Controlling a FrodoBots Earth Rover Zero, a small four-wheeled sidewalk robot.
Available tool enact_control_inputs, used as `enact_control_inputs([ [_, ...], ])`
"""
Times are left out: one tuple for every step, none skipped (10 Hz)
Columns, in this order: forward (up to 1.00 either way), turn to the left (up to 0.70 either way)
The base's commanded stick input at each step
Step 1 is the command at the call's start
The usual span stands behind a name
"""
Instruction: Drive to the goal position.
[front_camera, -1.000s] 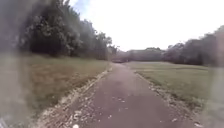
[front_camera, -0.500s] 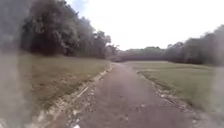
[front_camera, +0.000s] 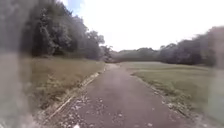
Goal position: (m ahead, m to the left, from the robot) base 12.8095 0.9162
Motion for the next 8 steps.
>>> enact_control_inputs([
  [1.00,-0.22],
  [1.00,-0.19],
  [1.00,-0.12],
  [1.00,-0.02],
  [1.00,0.00],
  [1.00,0.00],
  [1.00,0.00],
  [1.00,0.00],
])
